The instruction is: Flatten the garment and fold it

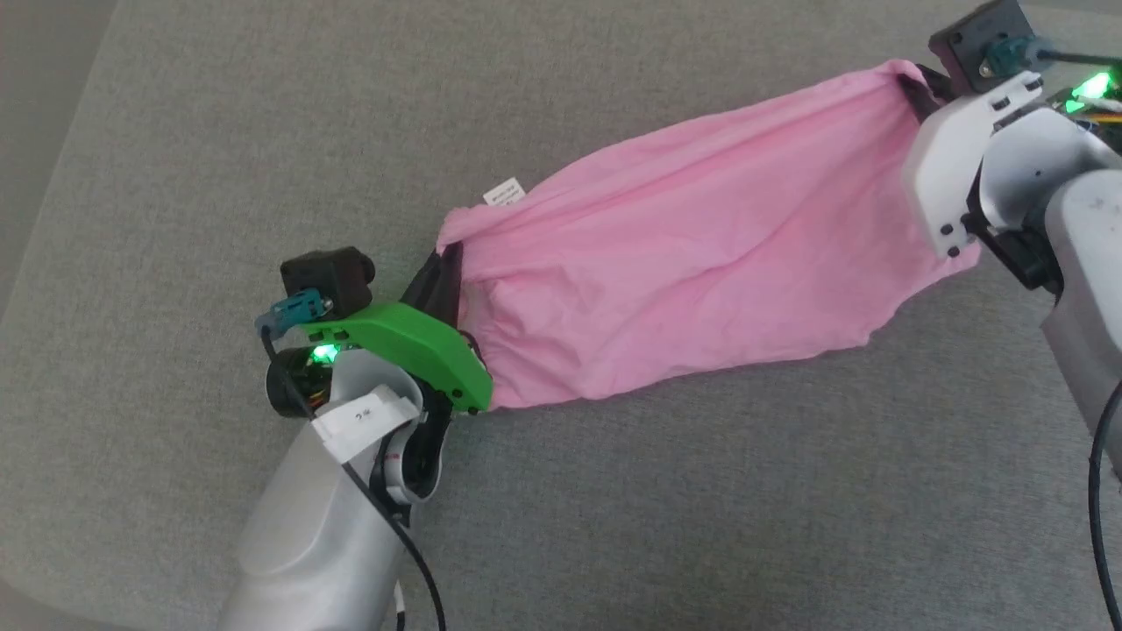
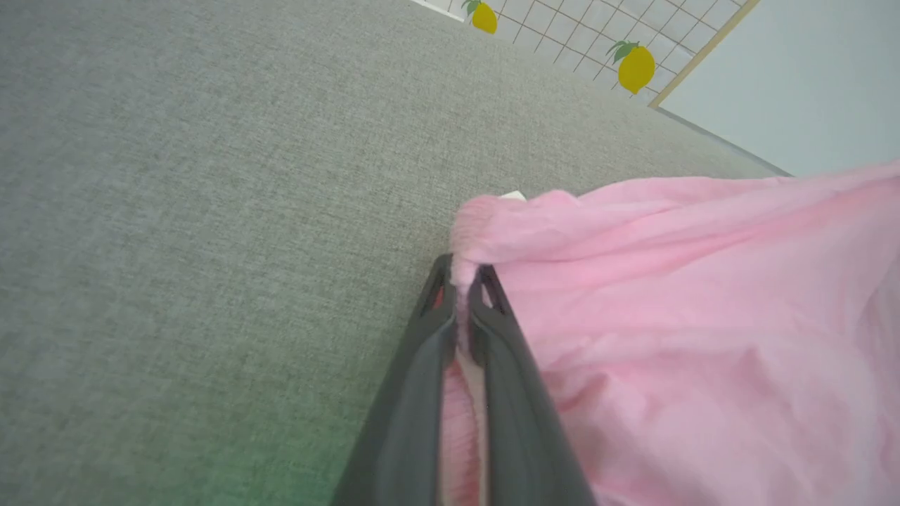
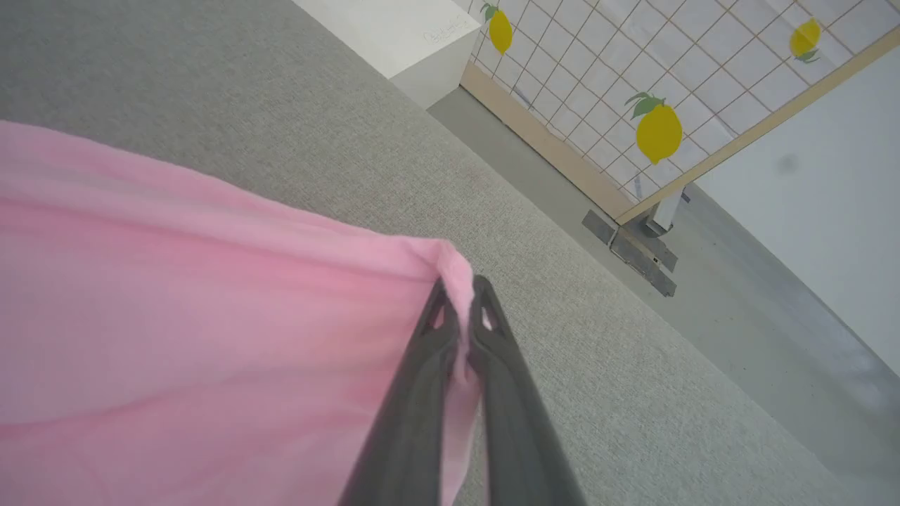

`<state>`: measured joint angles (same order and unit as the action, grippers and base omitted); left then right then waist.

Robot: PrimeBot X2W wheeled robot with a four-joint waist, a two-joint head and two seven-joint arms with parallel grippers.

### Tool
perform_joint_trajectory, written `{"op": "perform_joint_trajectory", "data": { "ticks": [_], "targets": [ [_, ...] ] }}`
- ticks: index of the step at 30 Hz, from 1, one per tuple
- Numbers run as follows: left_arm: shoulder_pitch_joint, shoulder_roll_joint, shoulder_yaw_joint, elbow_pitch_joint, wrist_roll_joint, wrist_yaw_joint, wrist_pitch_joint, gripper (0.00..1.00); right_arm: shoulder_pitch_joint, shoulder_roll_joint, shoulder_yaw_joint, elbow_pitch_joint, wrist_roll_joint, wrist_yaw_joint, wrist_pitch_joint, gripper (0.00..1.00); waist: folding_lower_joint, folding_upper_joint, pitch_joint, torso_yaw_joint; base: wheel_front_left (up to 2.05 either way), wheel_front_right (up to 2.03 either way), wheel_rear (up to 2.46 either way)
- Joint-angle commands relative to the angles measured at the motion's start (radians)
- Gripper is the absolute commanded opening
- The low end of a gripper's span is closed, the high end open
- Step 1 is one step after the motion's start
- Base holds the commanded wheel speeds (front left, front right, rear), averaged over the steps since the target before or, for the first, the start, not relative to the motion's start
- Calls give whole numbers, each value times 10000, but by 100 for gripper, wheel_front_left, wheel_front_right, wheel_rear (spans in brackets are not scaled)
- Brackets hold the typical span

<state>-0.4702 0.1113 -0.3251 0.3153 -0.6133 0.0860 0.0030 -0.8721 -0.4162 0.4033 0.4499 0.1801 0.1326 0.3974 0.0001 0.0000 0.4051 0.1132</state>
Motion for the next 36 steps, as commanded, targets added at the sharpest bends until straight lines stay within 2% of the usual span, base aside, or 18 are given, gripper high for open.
{"op": "perform_joint_trajectory", "data": {
  "ticks": [1, 5, 13, 15, 16, 17, 18, 19, 30, 36],
  "targets": [
    [-266, -46, 42, 141, 31, 128, -39, 0, -354, -73, 183, 332, 95, -19, 76, 0, -1, 0, 631, 458, 0, 0, 0],
    [-513, -144, -74, 395, 31, 207, 59, 0, -1018, -128, 837, 1168, 541, -19, 412, 0, -1, 0, 919, 654, 0, 0, 0],
    [-622, -219, -467, 540, -63, 69, 590, 0, -1853, -261, 1705, 2332, 1940, -19, 1797, 0, -1, 0, 1121, 859, 0, 0, 0],
    [-592, -224, -540, 520, -117, 18, 717, 74, -1904, -272, 1725, 2487, 2205, -19, 2009, 0, -1, 0, 1063, 869, 0, 0, 0],
    [-573, -206, -598, 513, -106, -13, 768, 100, -1896, -271, 1685, 2589, 2307, -19, 2078, 0, -1, 0, 1001, 865, 0, 0, 0],
    [-553, -187, -638, 494, -89, -40, 772, 100, -1879, -276, 1688, 2629, 2341, -19, 2059, 17, -1, 0, 938, 858, 0, 0, 0],
    [-524, -160, -657, 446, -52, -63, 682, 100, -1838, -284, 1696, 2646, 2363, -19, 1927, 76, -1, 0, 842, 844, 0, 0, 0],
    [-497, -136, -651, 396, -11, -67, 550, 100, -1794, -293, 1680, 2658, 2387, -19, 1782, 100, -1, 0, 764, 829, 0, 0, 0],
    [718, 197, -576, 41, 840, -306, -2341, 100, -59, 41, 954, 2296, 2700, -19, -1820, 100, -1, 0, -1009, 439, 0, 0, 0],
    [1475, 364, 115, -901, 1927, -533, -2639, 100, 1260, 707, -94, 2245, 2818, -19, -3373, 100, -1, 0, -1805, 203, 0, 0, 0]
  ]
}}
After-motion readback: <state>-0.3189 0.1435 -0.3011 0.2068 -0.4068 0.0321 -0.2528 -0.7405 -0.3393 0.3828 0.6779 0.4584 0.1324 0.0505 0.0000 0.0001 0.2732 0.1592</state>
